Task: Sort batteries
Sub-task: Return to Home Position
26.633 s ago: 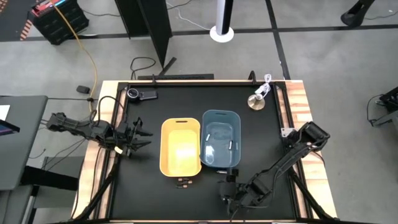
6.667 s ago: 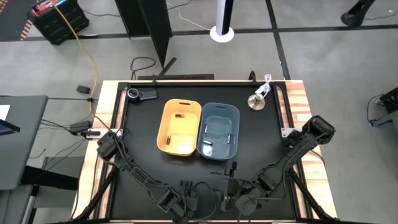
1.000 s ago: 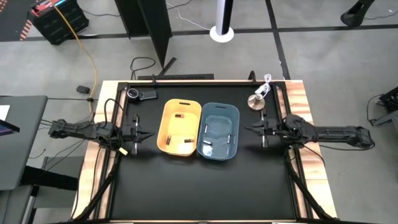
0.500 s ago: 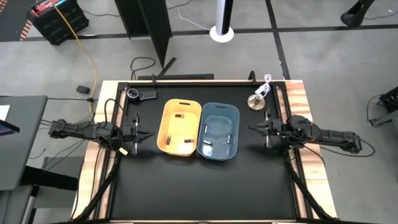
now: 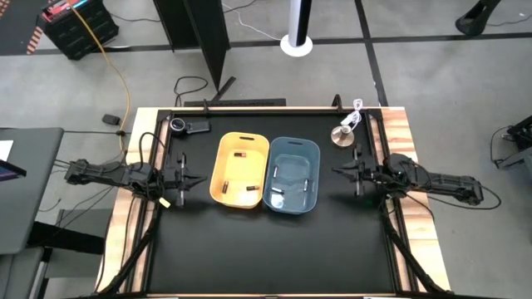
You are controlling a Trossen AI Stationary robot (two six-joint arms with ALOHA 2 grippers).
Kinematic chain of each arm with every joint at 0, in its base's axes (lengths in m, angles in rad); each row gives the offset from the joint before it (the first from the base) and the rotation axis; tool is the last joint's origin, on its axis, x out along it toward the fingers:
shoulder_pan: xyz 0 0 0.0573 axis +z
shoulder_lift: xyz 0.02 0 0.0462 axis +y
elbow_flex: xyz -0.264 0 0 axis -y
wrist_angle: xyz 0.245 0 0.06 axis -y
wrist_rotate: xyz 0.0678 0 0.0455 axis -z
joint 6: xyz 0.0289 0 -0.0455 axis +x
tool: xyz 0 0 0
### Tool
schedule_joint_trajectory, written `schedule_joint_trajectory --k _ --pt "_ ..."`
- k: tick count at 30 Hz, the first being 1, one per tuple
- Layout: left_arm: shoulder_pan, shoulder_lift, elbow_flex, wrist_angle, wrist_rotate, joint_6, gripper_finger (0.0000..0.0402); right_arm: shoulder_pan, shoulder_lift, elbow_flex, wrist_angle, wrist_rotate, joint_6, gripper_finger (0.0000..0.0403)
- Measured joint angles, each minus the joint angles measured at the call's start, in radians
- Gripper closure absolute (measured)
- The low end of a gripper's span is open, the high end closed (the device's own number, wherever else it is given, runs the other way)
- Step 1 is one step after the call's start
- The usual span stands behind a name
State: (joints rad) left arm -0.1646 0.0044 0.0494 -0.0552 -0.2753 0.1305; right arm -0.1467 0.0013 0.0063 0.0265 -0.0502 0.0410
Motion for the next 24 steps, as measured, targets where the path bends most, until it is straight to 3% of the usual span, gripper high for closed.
schedule_joint_trajectory --k 6,24 --pt "0.0 0.0 0.0 0.004 -0.004 0.0 0.0401 0.0 0.0 0.0 -0.001 0.0 0.074 0.0369" --pt "0.0 0.0 -0.001 0.013 -0.006 -0.004 0.0401 0.0 0.0 -0.001 -0.003 0.0 0.074 0.0368"
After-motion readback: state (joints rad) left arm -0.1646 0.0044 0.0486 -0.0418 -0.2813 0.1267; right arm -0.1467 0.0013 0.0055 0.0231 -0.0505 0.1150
